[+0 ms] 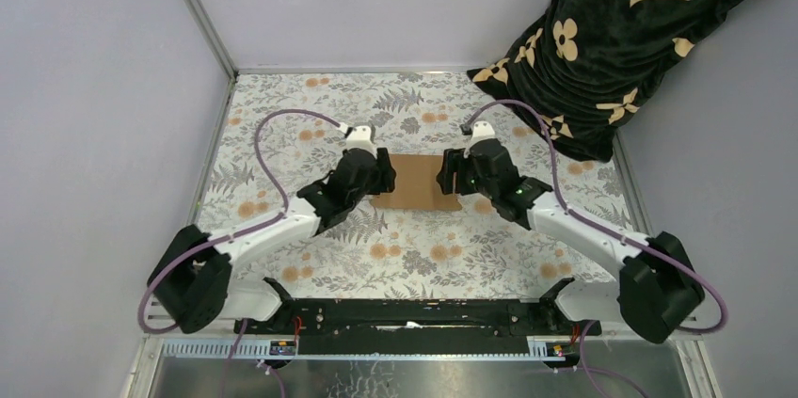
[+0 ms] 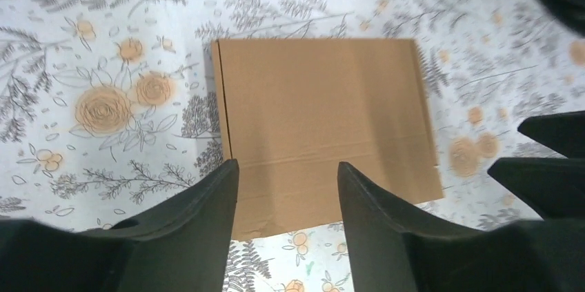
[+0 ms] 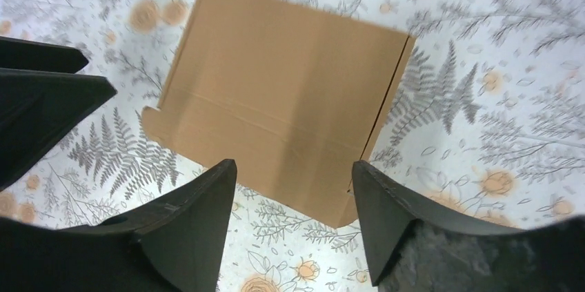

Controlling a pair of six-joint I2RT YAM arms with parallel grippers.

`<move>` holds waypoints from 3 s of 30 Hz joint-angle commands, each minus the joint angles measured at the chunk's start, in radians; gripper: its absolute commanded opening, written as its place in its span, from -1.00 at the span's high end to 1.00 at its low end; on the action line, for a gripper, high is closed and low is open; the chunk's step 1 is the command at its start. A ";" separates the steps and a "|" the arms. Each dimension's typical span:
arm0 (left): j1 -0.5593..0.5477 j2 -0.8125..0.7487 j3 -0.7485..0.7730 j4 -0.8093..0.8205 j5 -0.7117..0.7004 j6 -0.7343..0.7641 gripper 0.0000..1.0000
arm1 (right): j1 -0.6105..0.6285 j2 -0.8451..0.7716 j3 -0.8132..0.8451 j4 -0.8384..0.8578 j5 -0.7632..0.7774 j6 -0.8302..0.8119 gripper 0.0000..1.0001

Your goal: Fold the paper box

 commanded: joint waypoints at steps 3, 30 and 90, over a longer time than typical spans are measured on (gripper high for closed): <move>0.049 -0.130 -0.031 -0.048 -0.006 0.007 -0.45 | -0.111 -0.127 -0.060 0.013 -0.072 0.046 -0.88; 0.297 0.005 -0.421 0.721 0.494 -0.062 -0.97 | -0.348 0.135 -0.427 0.873 -0.582 0.344 -0.99; 0.292 0.155 -0.391 0.862 0.677 -0.123 -0.97 | -0.348 0.285 -0.402 1.072 -0.684 0.462 -0.99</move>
